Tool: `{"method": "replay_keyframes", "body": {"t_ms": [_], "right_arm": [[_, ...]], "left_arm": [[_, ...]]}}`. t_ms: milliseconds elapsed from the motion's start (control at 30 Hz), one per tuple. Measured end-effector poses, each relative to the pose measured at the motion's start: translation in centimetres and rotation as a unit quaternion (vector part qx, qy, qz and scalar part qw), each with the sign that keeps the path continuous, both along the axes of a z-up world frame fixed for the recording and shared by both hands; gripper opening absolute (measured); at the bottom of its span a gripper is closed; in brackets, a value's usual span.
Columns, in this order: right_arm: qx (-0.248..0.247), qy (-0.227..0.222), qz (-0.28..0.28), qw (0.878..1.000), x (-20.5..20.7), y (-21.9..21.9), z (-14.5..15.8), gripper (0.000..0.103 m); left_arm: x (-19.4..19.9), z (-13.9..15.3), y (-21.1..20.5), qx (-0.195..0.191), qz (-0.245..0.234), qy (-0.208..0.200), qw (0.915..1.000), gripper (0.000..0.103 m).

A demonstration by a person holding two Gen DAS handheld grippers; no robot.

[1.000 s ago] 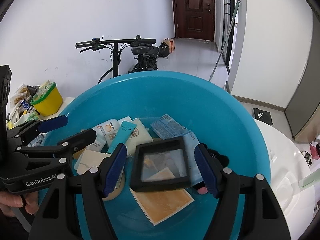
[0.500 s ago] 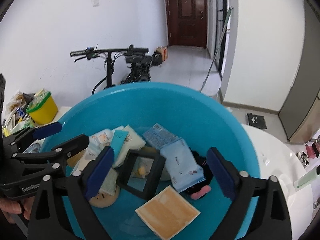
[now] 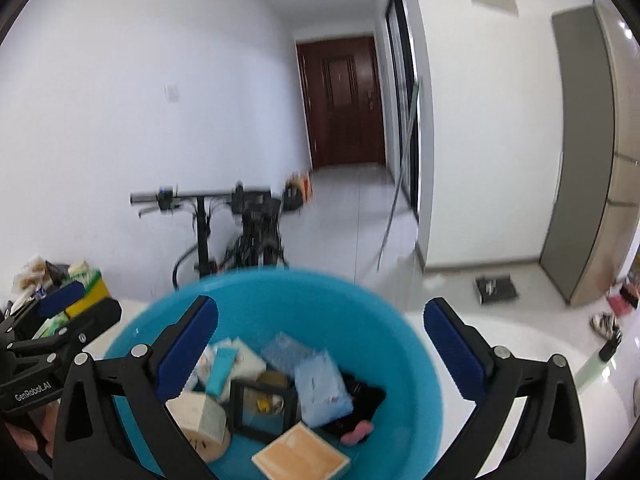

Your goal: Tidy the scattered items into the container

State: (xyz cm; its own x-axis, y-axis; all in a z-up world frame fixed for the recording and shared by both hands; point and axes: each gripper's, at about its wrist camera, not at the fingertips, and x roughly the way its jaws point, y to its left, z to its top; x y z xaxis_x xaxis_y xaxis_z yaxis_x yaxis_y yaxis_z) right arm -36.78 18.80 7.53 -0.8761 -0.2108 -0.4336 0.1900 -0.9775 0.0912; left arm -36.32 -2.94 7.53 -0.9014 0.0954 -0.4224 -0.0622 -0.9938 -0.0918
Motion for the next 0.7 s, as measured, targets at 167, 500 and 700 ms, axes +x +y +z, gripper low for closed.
{"method": "replay_keyframes", "body": {"t_ms": [167,500,700], "right_arm": [[0.028,0.044,-0.009,0.999,1.1,-0.6,1.6,0.103],[0.03,0.045,-0.006,0.999,1.8,-1.0,2.6,0.103],[0.032,0.041,-0.009,0.999,3.1,-0.6,3.4,0.103]], "left_arm": [[1.2,1.0,0.1,0.001,0.004,0.039,0.9992,0.103],[2.6,2.5,0.2,-0.014,0.009,0.056,0.9983,0.103],[4.4,4.4,-0.3,-0.002,0.009,0.054,0.9985,0.103]]}}
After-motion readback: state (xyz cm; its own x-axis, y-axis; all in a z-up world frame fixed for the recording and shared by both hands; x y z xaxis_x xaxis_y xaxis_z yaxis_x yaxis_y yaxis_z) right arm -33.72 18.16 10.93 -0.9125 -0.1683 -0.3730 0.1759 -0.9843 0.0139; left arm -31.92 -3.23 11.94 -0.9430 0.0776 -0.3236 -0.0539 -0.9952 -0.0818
